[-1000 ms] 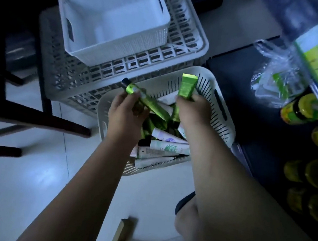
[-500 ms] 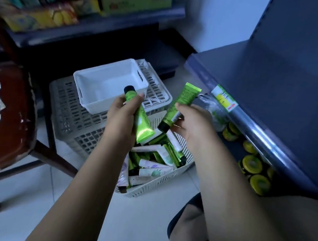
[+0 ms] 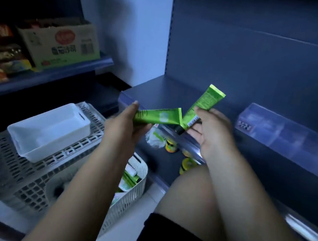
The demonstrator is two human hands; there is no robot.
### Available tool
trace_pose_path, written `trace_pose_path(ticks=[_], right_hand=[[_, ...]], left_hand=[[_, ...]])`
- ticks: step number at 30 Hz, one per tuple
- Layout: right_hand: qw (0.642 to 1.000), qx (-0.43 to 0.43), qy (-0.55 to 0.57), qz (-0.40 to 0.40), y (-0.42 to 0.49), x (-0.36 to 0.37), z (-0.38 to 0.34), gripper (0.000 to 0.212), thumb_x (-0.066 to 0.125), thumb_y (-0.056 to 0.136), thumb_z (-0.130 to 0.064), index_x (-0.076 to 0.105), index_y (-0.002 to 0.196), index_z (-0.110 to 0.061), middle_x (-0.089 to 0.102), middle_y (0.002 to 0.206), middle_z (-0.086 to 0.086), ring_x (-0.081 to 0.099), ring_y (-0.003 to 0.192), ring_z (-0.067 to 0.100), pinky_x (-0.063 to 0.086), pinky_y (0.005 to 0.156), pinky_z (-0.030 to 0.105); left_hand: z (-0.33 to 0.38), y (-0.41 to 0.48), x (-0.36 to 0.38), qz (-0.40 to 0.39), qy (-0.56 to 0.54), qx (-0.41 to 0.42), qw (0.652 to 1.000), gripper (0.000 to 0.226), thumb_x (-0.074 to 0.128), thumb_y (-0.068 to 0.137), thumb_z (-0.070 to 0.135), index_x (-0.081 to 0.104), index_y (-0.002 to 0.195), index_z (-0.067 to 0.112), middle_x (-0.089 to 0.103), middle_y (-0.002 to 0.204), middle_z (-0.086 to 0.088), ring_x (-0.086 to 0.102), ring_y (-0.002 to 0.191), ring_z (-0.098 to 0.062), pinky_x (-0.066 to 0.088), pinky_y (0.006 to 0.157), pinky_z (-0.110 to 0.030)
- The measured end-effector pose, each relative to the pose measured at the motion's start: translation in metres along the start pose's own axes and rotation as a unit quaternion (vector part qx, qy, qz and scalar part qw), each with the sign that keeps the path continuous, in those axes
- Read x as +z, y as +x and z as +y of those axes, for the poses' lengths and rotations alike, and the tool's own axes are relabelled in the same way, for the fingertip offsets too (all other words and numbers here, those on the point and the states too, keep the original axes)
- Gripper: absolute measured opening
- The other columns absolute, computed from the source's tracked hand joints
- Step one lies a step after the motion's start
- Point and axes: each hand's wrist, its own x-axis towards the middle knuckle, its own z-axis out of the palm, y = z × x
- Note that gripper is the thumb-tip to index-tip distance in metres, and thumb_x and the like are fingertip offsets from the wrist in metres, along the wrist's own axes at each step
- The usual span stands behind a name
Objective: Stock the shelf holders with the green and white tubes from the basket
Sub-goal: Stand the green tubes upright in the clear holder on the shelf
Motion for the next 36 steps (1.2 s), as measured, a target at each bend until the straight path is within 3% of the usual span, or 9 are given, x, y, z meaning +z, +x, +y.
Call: trace_pose_path(ticks=[3,6,10,14,19,22,28,33,36], right_hand=[[0.997,-0.061,0.008,0.036,0.0,-0.045,-0.037,0.015,0.06,0.1,-0.011,0.061,0.087,-0.019,0.073,0.093,0.008,0.073,0.094,0.03,0.062,0.081,0.041],[0.994,-0.073,0.03,0.069,-0.003,-0.098,-0.077,0.017,0.049,0.104,-0.011,0.056,0.091,-0.018,0.071,0.101,0.014,0.069,0.098,0.034,0.06,0.085,0.048],[0.988,-0.08,0.023,0.129,-0.02,-0.169,-0.127,0.011,0.048,0.106,-0.017,0.056,0.098,-0.017,0.066,0.095,0.011,0.069,0.063,0.021,0.058,0.063,0.039],[0.975,-0.139,-0.038,0.171,-0.036,-0.237,-0.152,0.014,0.061,0.101,-0.031,0.059,0.095,-0.018,0.064,0.082,0.005,0.062,0.049,0.014,0.052,0.055,0.03],[0.945,-0.222,-0.043,0.236,-0.054,-0.308,-0.144,0.033,0.059,0.102,-0.027,0.045,0.123,-0.005,0.058,0.069,0.008,0.05,0.041,0.019,0.045,0.042,0.026],[0.938,-0.254,-0.007,0.236,-0.061,-0.333,-0.147,0.02,0.045,0.108,-0.026,0.046,0.112,-0.006,0.064,0.074,0.012,0.049,0.042,0.023,0.047,0.044,0.028],[0.919,-0.268,0.053,0.285,-0.065,-0.367,-0.167,0.03,0.034,0.105,-0.018,0.059,0.102,-0.002,0.068,0.078,0.014,0.056,0.051,0.026,0.051,0.05,0.03],[0.912,-0.293,0.05,0.281,-0.06,-0.386,-0.175,0.019,0.05,0.106,-0.02,0.058,0.098,-0.006,0.068,0.076,0.015,0.059,0.056,0.026,0.052,0.056,0.032],[0.908,-0.302,0.008,0.291,-0.056,-0.397,-0.18,0.014,0.061,0.101,-0.019,0.062,0.094,-0.006,0.065,0.073,0.014,0.065,0.067,0.029,0.053,0.06,0.035]], left_hand=[[-0.024,-0.027,0.05,-0.066,-0.03,-0.072,0.995,0.021,0.075,0.093,0.026,0.068,0.096,0.007,0.074,0.09,-0.012,0.076,0.079,-0.023,0.063,0.063,-0.032],[-0.051,-0.062,0.098,-0.122,-0.018,-0.132,0.984,0.016,0.067,0.098,0.025,0.064,0.094,0.01,0.072,0.081,-0.01,0.073,0.069,-0.02,0.064,0.062,-0.031],[-0.085,-0.099,0.151,-0.17,0.08,-0.19,0.964,0.022,0.066,0.097,0.045,0.064,0.096,0.022,0.073,0.065,0.0,0.068,0.051,-0.012,0.054,0.051,-0.021],[-0.123,-0.128,0.2,-0.209,0.129,-0.249,0.937,0.025,0.063,0.099,0.043,0.059,0.084,0.023,0.066,0.076,0.001,0.047,0.039,-0.006,0.037,0.043,-0.012],[-0.167,-0.167,0.245,-0.276,0.068,-0.276,0.918,0.008,0.068,0.098,0.025,0.065,0.091,0.021,0.077,0.088,-0.003,0.075,0.068,-0.015,0.052,0.069,-0.027],[-0.191,-0.181,0.265,-0.345,0.057,-0.268,0.898,0.001,0.066,0.098,0.018,0.066,0.097,0.018,0.079,0.095,-0.005,0.078,0.085,-0.02,0.056,0.077,-0.03],[-0.229,-0.192,0.298,-0.47,0.098,-0.265,0.836,0.017,0.057,0.099,0.007,0.063,0.115,0.004,0.076,0.108,-0.015,0.077,0.098,-0.025,0.064,0.081,-0.037],[-0.25,-0.182,0.327,-0.549,0.22,-0.107,0.799,0.028,0.064,0.097,0.01,0.066,0.124,0.014,0.077,0.111,-0.008,0.073,0.097,-0.019,0.059,0.071,-0.034],[-0.264,-0.174,0.344,-0.562,0.242,-0.025,0.79,0.033,0.071,0.094,0.014,0.065,0.126,0.016,0.078,0.112,-0.005,0.071,0.109,-0.024,0.056,0.084,-0.041]])
